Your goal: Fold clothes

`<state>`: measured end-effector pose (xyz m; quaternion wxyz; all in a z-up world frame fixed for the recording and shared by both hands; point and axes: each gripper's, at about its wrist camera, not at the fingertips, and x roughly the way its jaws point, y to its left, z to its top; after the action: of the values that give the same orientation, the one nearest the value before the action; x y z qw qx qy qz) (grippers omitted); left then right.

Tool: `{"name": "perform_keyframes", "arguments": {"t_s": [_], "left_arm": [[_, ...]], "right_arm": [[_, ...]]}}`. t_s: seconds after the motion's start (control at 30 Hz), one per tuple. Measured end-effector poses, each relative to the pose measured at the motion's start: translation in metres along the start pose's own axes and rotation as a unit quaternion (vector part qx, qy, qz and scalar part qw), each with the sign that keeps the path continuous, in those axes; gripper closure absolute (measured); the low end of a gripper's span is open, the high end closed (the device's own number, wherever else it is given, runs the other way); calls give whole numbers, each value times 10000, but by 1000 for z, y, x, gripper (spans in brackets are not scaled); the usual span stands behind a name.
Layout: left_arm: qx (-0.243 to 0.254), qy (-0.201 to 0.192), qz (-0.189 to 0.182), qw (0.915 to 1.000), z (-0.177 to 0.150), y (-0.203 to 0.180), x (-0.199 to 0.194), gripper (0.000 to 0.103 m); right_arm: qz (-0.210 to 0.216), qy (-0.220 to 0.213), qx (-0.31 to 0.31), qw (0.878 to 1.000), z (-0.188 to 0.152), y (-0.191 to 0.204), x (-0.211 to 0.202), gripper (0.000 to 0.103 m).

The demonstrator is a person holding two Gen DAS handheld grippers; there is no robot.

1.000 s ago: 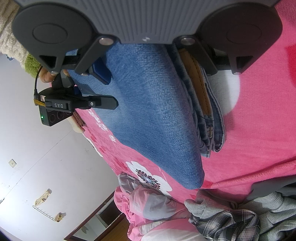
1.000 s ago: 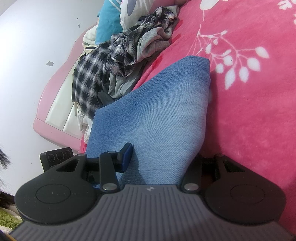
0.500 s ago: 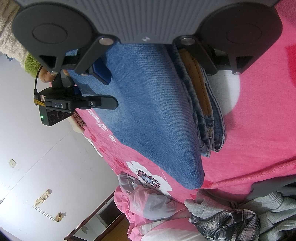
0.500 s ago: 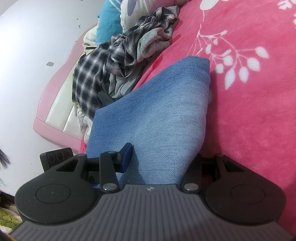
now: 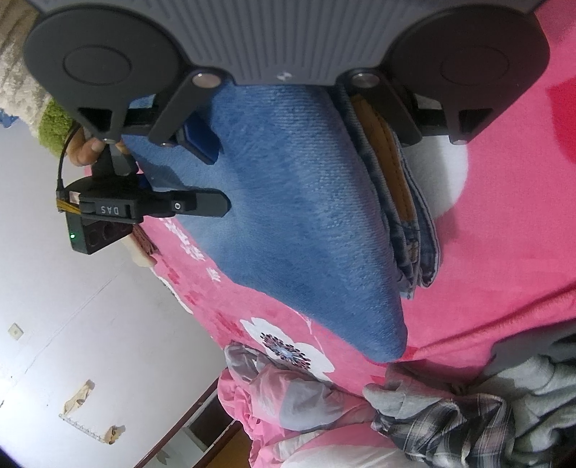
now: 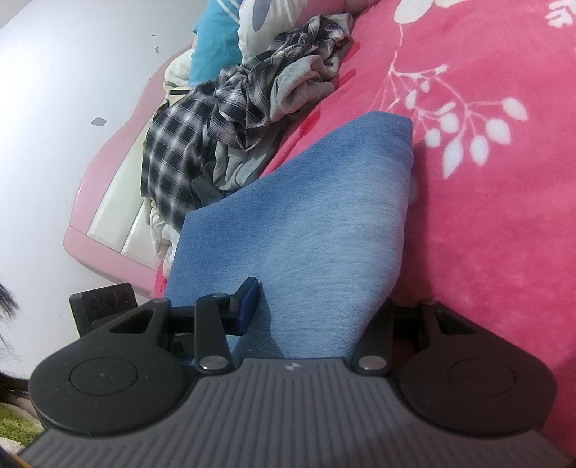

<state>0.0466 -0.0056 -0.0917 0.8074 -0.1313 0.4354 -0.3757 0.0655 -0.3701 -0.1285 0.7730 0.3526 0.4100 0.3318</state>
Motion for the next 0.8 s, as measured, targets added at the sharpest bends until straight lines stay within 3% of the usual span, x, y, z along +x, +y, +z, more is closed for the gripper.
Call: {"name": "perform_keyframes", "arguments": {"t_s": [0.47, 0.8], "left_arm": [[472, 43, 579, 9972, 1, -28, -7, 24], [616, 80, 735, 9954, 0, -39, -11, 24]], "right_arm": [[-107, -7, -257, 9996, 1, 15, -2, 61], [-23, -23, -395, 9992, 2, 25, -4, 61]]}}
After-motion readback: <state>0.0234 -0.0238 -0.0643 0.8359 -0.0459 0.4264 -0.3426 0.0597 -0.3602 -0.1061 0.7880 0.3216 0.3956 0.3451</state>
